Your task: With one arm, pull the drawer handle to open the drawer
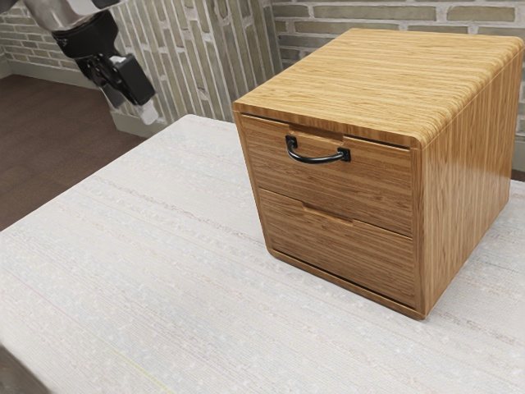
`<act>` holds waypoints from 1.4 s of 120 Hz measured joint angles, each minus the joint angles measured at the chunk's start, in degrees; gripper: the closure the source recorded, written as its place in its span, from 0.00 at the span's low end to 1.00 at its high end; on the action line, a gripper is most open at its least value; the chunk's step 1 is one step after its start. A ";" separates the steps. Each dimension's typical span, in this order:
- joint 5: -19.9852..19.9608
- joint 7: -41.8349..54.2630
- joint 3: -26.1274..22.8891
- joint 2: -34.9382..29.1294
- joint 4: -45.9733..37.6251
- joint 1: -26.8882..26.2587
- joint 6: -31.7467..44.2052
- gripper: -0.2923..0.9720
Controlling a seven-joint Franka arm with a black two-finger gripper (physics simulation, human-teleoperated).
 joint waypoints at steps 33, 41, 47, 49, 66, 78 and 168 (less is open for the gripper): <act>-0.39 9.14 -0.04 0.37 0.21 -0.19 -1.18 0.23; -2.86 15.84 -0.07 1.17 0.14 0.17 1.27 0.23; -3.11 20.37 -1.49 2.93 0.09 1.39 2.78 0.23; -2.79 21.79 -2.36 3.47 -0.01 1.75 3.33 0.23; 1.10 32.51 -8.43 -2.00 -14.72 -3.29 15.00 0.23; 2.03 39.00 -9.72 -5.61 -22.74 -8.32 24.59 0.23; -0.42 63.25 -15.91 -6.33 -27.94 -1.49 38.27 0.23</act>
